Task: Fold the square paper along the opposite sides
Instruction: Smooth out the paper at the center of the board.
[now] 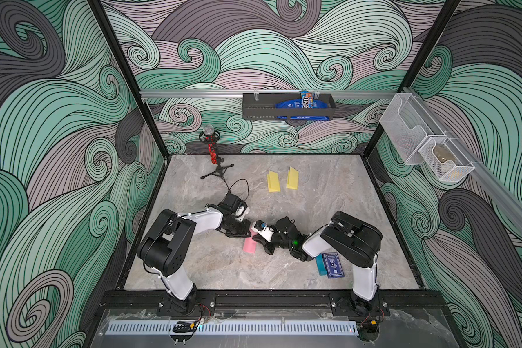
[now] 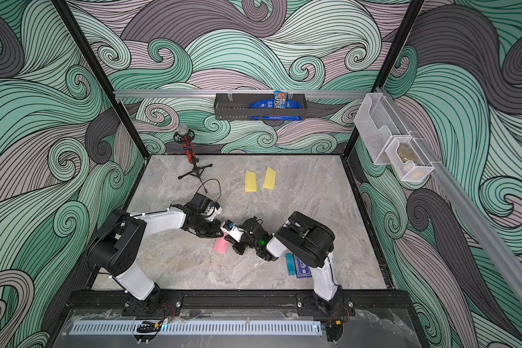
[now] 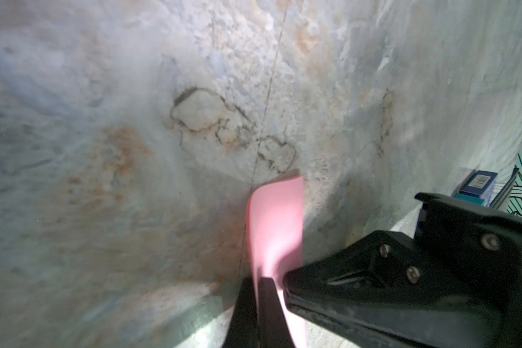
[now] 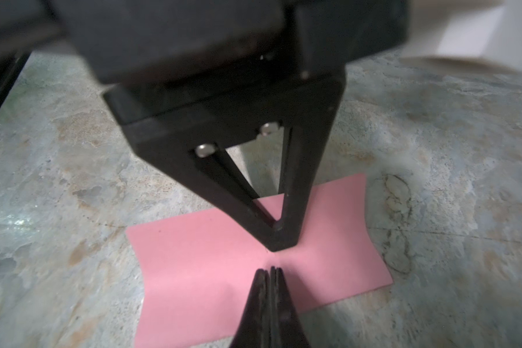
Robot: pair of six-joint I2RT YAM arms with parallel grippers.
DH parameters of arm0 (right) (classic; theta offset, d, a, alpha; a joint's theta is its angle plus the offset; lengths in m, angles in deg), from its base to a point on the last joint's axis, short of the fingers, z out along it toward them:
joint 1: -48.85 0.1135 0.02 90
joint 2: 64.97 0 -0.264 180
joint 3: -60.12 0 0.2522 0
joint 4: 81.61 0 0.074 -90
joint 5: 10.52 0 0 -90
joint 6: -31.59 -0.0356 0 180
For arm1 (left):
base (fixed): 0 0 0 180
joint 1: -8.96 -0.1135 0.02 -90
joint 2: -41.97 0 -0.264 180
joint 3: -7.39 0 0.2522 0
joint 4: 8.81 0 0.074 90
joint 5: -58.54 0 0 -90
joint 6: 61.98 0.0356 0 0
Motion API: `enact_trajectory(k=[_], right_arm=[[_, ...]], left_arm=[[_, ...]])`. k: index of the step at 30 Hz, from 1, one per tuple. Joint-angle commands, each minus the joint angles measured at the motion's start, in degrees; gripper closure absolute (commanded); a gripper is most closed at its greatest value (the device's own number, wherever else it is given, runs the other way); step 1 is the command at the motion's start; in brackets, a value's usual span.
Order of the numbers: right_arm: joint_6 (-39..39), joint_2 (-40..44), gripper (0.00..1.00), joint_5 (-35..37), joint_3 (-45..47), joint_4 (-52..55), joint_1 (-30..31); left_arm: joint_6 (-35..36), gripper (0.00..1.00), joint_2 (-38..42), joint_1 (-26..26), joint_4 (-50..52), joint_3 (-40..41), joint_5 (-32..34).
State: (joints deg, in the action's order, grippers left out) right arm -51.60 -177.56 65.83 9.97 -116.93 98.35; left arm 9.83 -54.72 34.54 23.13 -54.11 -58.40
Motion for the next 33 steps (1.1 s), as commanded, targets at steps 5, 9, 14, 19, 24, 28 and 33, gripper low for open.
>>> enact_trajectory(k=[5, 9, 14, 19, 24, 28, 33], right_arm=[[2.2, 0.5, 0.96, 0.4, 1.0, 5.5, 0.1], [2.5, 0.8, 0.96, 0.1, 1.1, 5.8, 0.1], [3.2, 1.0, 0.96, -0.9, 1.0, 6.7, 0.3], [4.0, 1.3, 0.96, -0.1, 2.1, 7.5, 1.8], [4.4, 2.5, 0.95, 1.7, 4.2, 8.5, 3.5], [4.7, 3.4, 0.95, 3.0, 5.2, 9.4, 5.4], [5.2, 3.4, 0.95, 5.1, 5.7, 11.5, 8.1]], left_arm=[[0.0, 0.81, -0.7, -0.1, 1.7, -0.6, 0.5], [0.1, 0.84, -0.9, -0.1, 1.8, -0.7, 0.9], [-0.1, 1.00, -1.0, -0.3, 2.0, -0.6, 1.6], [-0.1, 1.00, -1.5, -0.4, 2.2, -0.5, 2.3], [-0.2, 1.00, -1.7, -0.7, 2.3, -0.5, 2.7], [-0.3, 1.00, -1.5, -0.7, 2.2, -0.3, 2.9], [-0.3, 1.00, -1.2, -0.7, 2.2, -0.4, 2.9]])
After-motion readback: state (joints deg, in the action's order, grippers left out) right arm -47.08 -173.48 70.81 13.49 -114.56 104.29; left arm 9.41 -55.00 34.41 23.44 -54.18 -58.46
